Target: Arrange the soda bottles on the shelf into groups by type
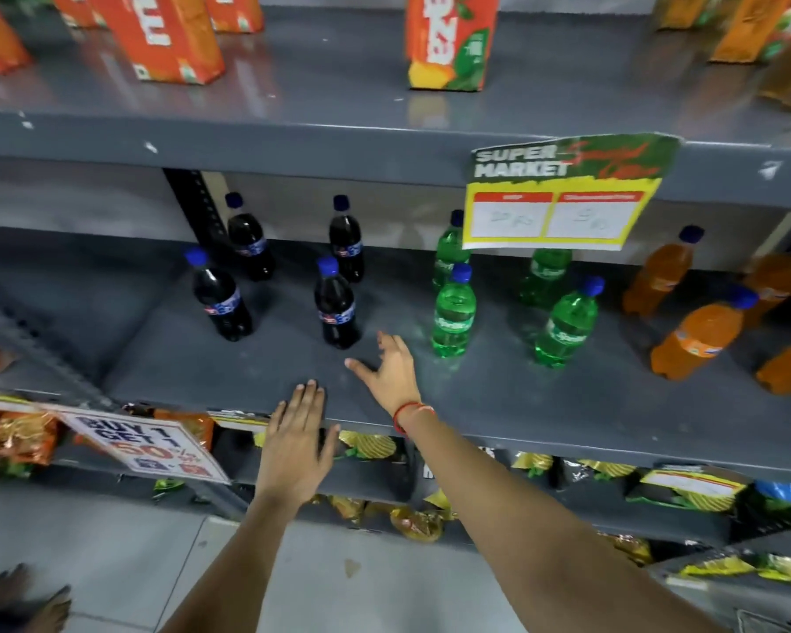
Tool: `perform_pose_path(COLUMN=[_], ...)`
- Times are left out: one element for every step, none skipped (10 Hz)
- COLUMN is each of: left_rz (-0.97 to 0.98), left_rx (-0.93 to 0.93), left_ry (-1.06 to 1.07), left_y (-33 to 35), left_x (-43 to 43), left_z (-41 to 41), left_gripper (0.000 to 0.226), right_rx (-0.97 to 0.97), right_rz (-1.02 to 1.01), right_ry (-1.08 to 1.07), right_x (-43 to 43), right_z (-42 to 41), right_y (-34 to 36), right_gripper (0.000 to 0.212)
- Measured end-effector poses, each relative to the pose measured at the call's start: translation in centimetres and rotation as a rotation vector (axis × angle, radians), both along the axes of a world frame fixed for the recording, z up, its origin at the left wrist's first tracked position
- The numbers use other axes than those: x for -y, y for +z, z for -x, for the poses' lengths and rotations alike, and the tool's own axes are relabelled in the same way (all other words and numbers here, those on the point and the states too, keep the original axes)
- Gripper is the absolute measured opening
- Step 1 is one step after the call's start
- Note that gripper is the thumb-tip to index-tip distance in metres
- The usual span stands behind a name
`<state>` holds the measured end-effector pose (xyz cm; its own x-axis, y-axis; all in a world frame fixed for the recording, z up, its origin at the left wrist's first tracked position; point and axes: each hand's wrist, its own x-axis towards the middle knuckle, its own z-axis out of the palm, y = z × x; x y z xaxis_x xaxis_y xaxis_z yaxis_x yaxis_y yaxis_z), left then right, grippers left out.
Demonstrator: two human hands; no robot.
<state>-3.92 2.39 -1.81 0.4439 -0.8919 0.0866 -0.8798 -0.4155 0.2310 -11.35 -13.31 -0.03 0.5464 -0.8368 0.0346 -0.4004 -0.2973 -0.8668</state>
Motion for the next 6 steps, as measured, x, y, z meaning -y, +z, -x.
perform_pose_path(left_rz=[0.006,-0.005,0.004,0.004,0.033,0.081], left_rx=[0.01,0.029,0.04,0.027,-0.005,-0.06], left_ry=[0.01,0.0,-0.011,-0.007,-0.027,-0.011], left_y=[-0.4,-0.7,-1.1,-1.2,-1.2,-0.5], left_x=[0.1,-0.1,-0.2,-0.3,-0.5,0.1], left_z=[0.0,-0.5,-0.7,-0.9,-0.9,-1.3], left_gripper=[0.068,0.066,0.063,0.063,0.063,0.053], right_rx=[0.049,0.046,0.069,0.052,0.041,0.1], right_rz=[-0.043,-0.033,0.009,0.018,0.007,0.014], right_ry=[-0.03,-0.047,-0.064,-0.052,-0.038,-0.088], right_x=[0.3,0.5,0.6,0.3,0.1,-0.8], right_z=[-3.1,-5.0,-5.7,-5.5,-5.2,-3.9], right_y=[0.1,0.1,-0.3,0.2,0.6,1.3], right_gripper=[0.083,0.075,0.058,0.055,0.061,0.054])
